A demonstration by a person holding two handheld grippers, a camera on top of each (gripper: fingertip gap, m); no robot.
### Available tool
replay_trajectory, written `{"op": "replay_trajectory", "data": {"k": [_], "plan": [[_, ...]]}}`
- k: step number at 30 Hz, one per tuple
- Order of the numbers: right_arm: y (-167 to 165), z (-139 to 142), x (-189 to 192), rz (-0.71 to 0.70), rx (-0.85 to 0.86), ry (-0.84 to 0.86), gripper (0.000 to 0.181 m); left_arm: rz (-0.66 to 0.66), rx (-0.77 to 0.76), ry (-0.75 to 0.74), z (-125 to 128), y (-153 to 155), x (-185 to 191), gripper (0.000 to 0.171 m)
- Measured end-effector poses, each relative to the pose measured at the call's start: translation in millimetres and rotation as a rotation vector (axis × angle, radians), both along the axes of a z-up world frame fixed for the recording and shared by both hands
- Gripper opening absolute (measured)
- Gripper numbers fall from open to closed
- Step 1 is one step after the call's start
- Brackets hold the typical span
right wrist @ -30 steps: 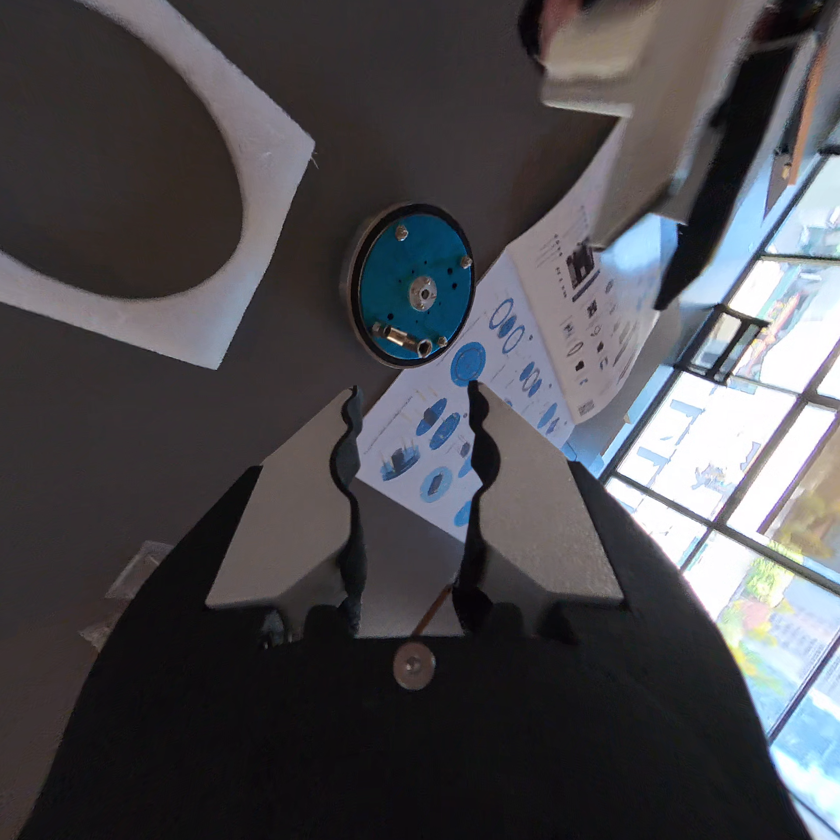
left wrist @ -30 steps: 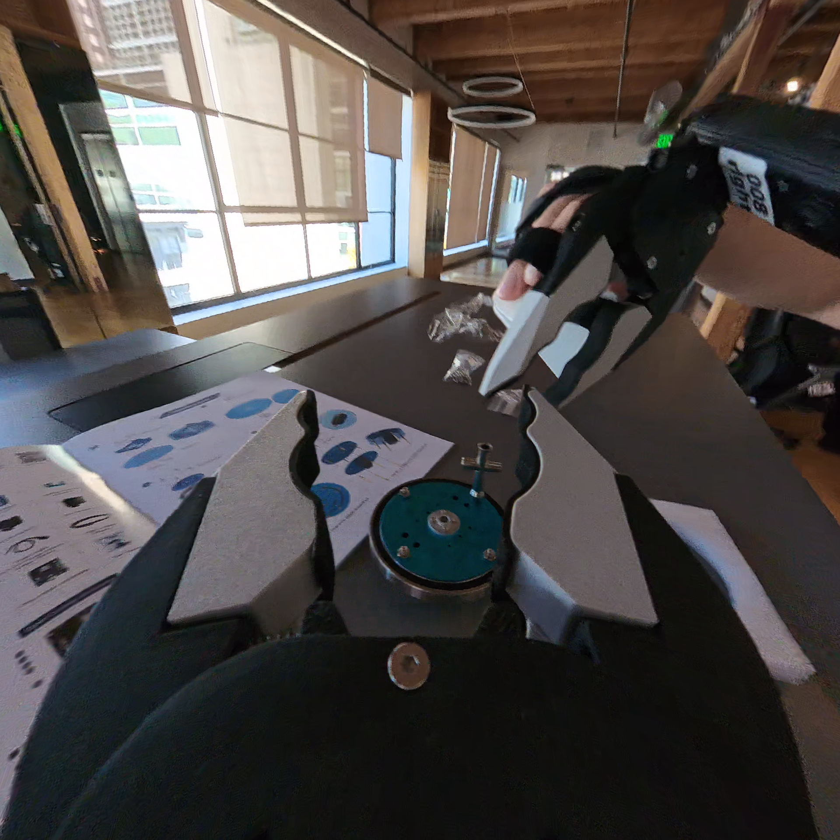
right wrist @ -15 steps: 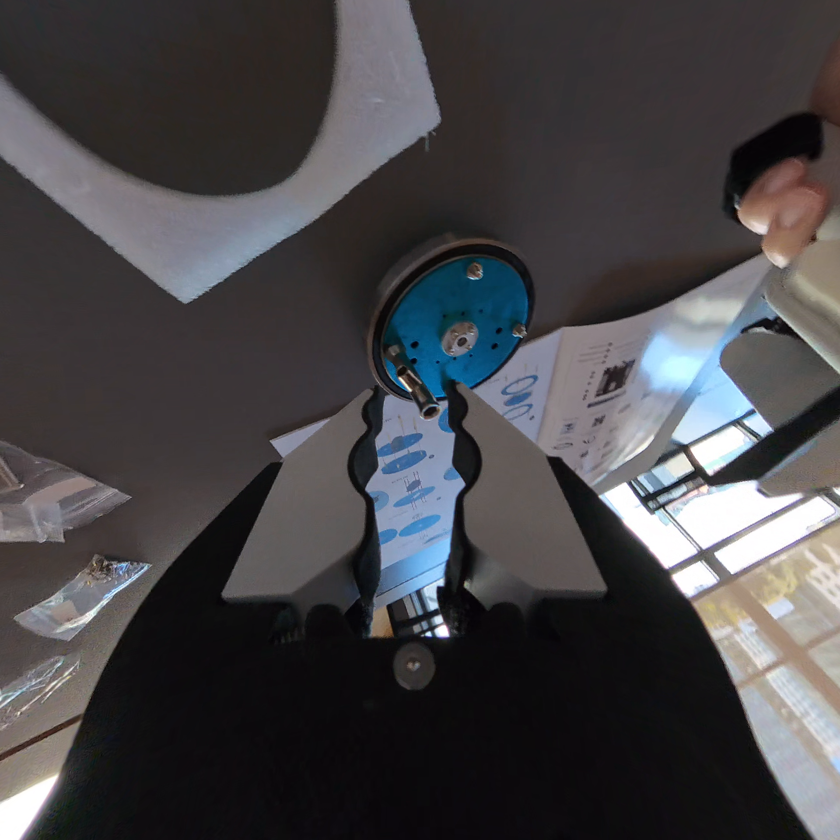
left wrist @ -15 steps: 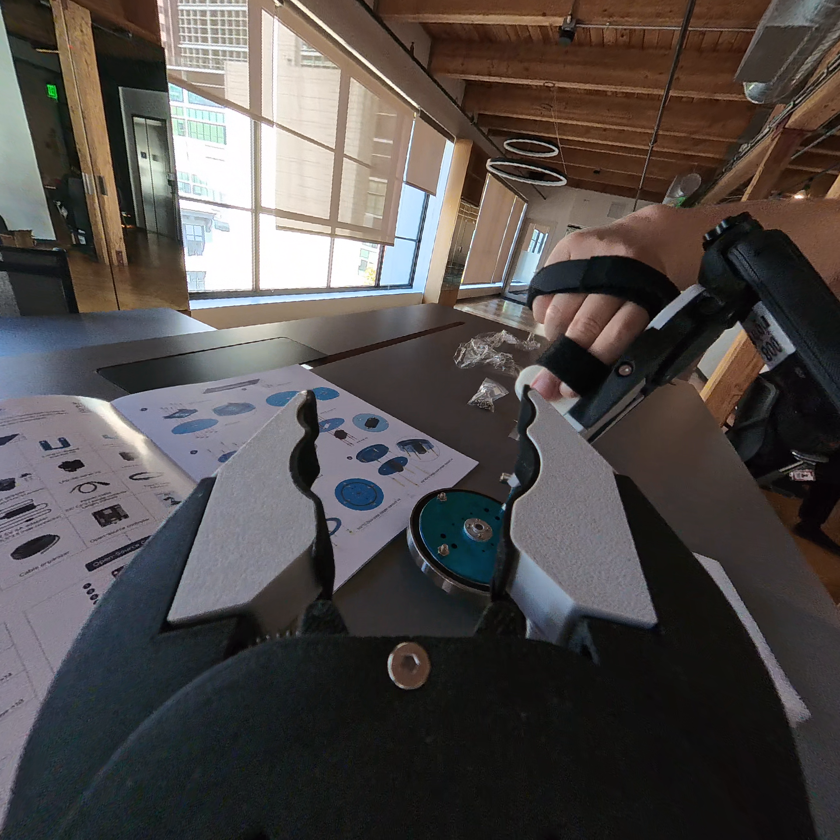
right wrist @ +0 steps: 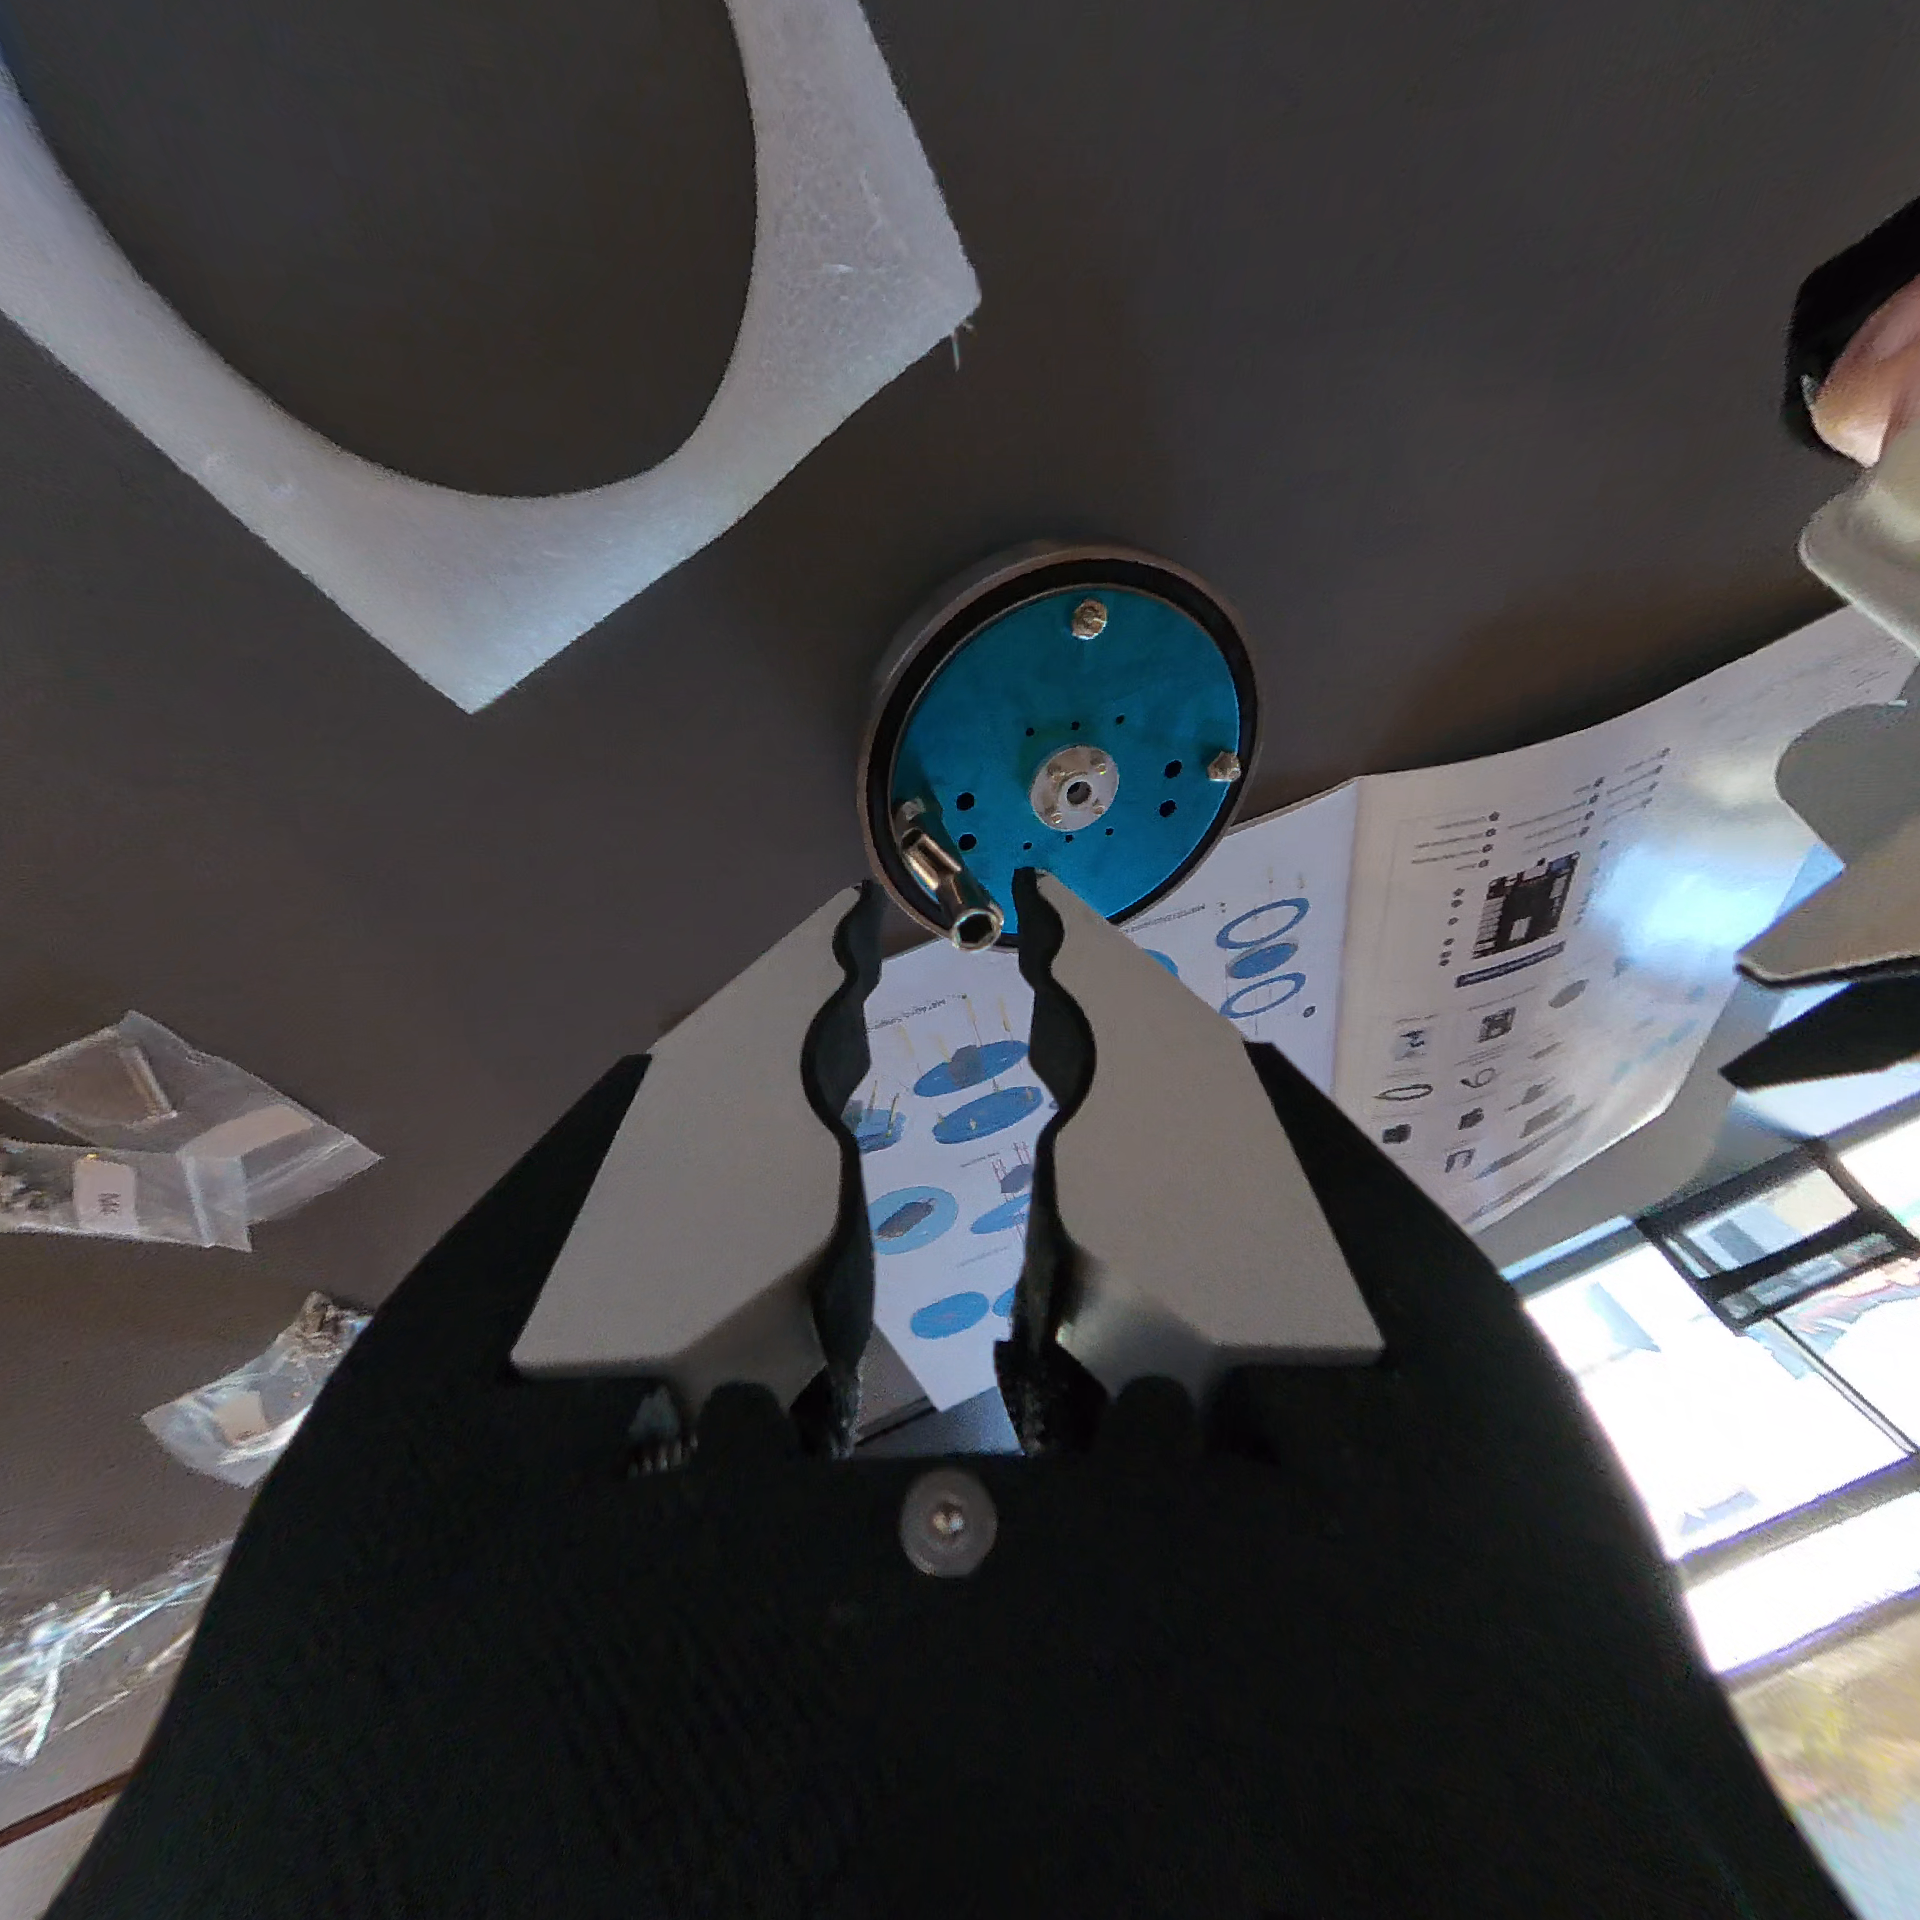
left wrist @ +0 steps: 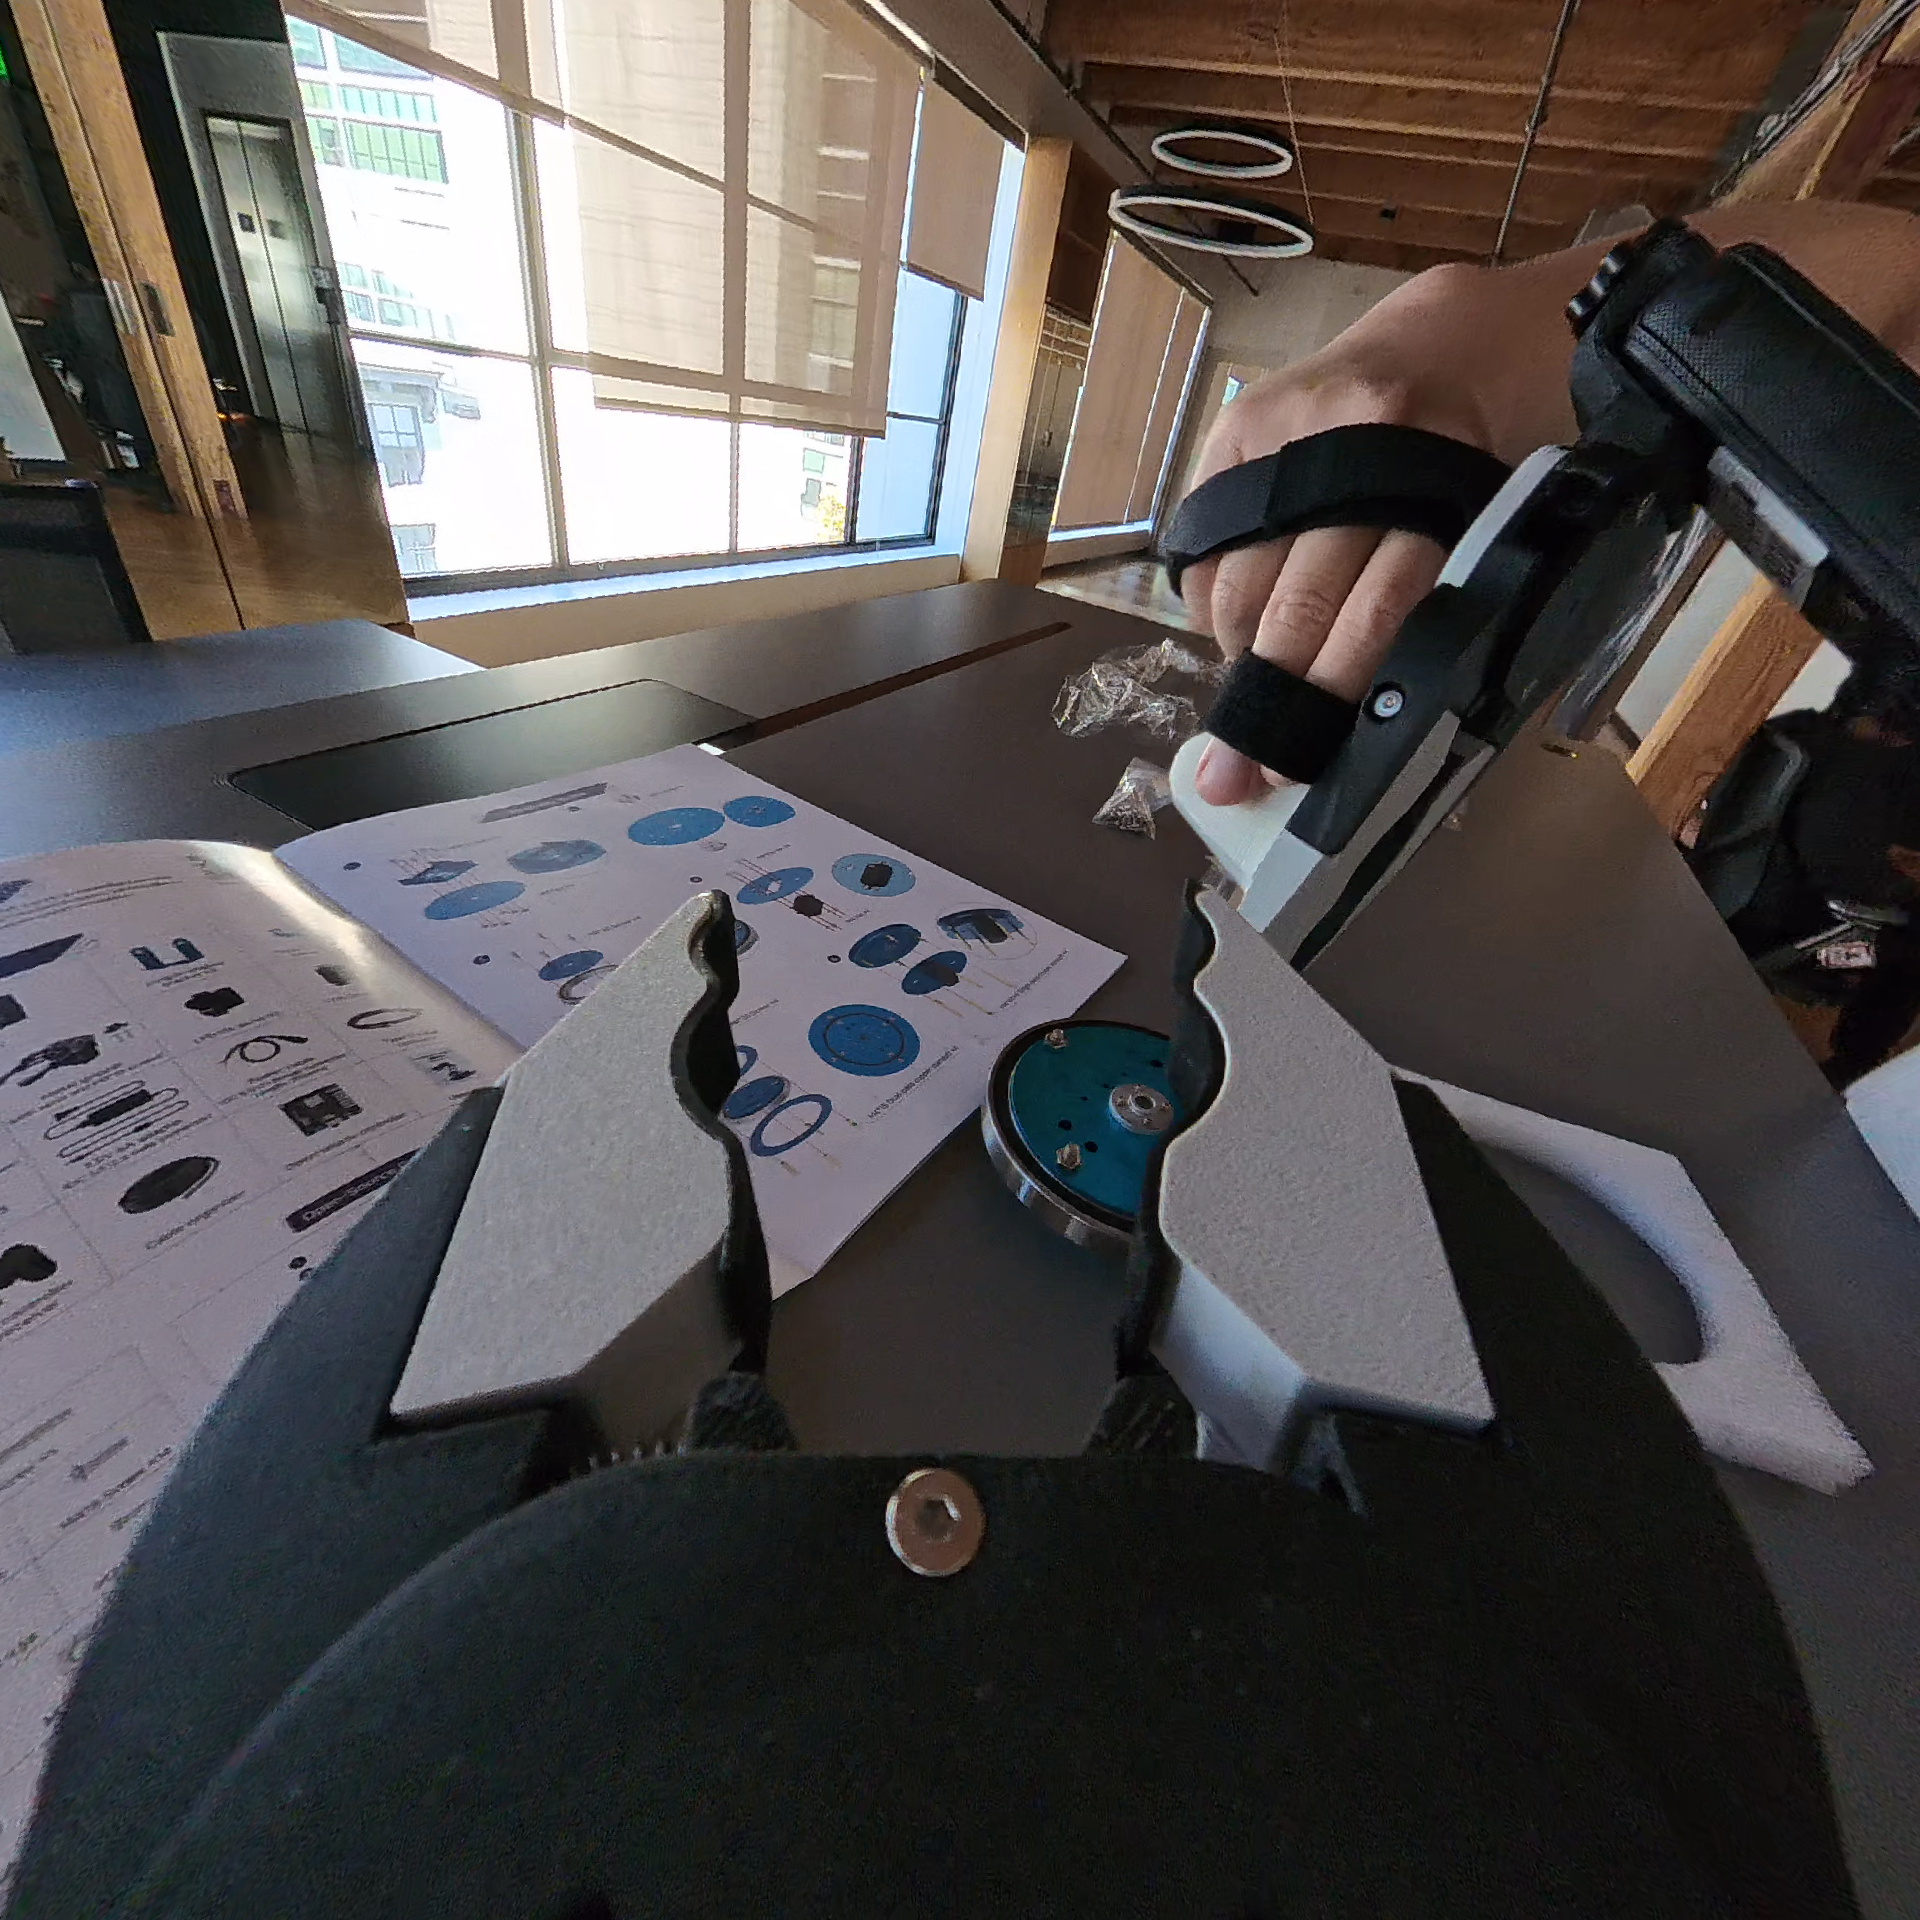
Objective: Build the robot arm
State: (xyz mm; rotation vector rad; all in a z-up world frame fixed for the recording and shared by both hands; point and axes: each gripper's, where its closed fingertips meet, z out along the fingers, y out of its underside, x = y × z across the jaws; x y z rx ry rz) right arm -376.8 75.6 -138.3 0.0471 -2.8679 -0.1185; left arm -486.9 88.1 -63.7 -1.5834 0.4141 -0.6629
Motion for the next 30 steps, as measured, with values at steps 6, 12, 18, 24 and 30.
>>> {"op": "replay_trajectory", "data": {"k": [6,12,18,24,30], "plan": [[-2.5,1.3,-2.3,-0.049,-0.024,-0.022,0.024,0.003,-0.016,-0.005,-3.3,2.0,-5.1,0.084],[-4.4,-1.7,3.9,-0.170,-0.062,-0.088,0.019,-0.007,-0.027,0.004,-7.2,2.3,-1.5,0.083],[-5.1,-2.3,0.6,-0.373,-0.111,-0.090,0.018,-0.010,-0.025,0.002,-6.4,1.5,0.3,0.082],[-2.7,-5.4,3.3,-0.600,-0.132,-0.118,0.015,-0.012,-0.029,0.012,-6.8,1.0,1.9,0.081],[-11.9,-3.1,-2.3,-0.776,-0.223,-0.110,0.019,-0.016,-0.032,0.020,-7.5,0.9,3.6,0.081]]}}
